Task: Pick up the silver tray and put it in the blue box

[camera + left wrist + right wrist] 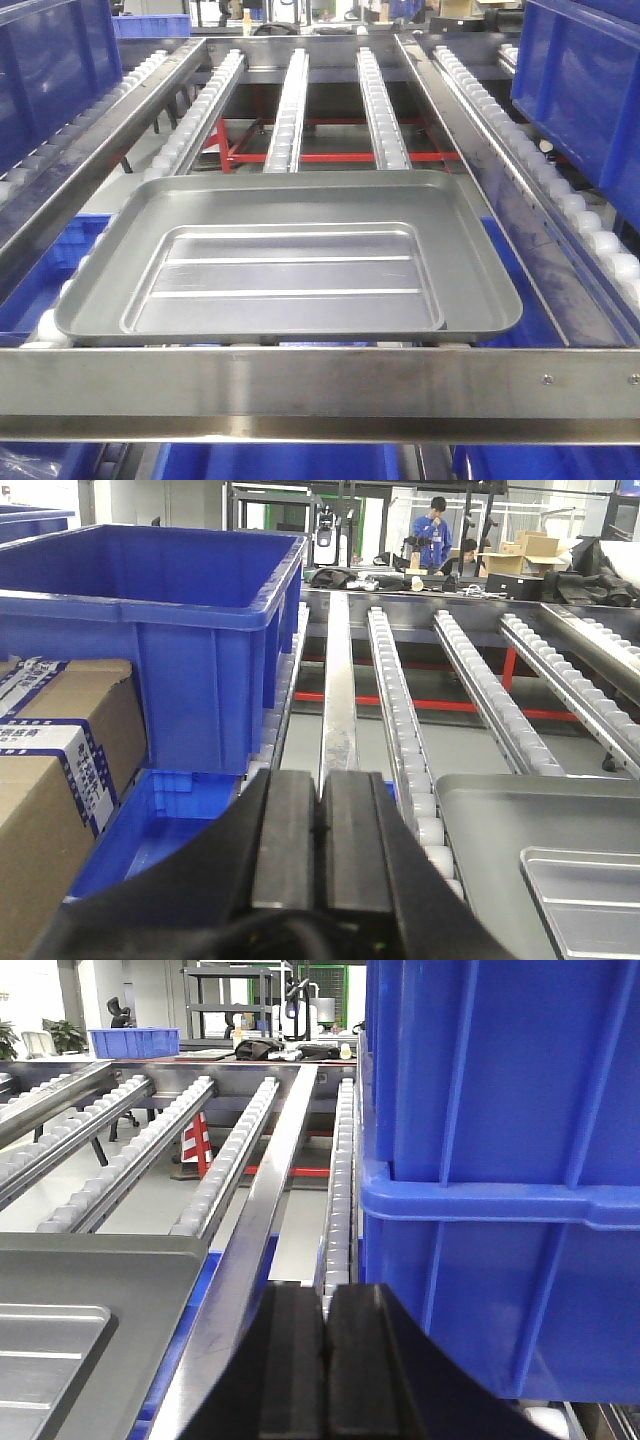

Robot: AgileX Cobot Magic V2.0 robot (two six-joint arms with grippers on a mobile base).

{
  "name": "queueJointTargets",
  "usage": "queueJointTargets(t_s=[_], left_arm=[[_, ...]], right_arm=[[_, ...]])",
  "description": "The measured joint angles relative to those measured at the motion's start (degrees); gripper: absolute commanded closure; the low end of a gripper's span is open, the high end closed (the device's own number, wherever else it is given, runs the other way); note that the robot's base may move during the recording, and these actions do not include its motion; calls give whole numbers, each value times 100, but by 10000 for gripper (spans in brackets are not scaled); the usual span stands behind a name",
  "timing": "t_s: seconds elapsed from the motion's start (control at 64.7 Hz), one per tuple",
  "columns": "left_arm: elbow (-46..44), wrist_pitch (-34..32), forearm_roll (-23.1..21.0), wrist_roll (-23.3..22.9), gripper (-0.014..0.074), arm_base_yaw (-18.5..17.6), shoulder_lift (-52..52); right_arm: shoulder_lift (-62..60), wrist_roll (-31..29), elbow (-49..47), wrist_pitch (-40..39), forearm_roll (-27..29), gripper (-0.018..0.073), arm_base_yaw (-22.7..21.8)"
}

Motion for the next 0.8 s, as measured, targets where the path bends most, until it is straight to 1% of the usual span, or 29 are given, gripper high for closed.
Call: queueJointTargets(t_s=[0.803], left_arm=[[0, -15, 0, 0, 700, 0, 0]], right_arm=[[0, 0, 0, 0, 0, 510, 0]])
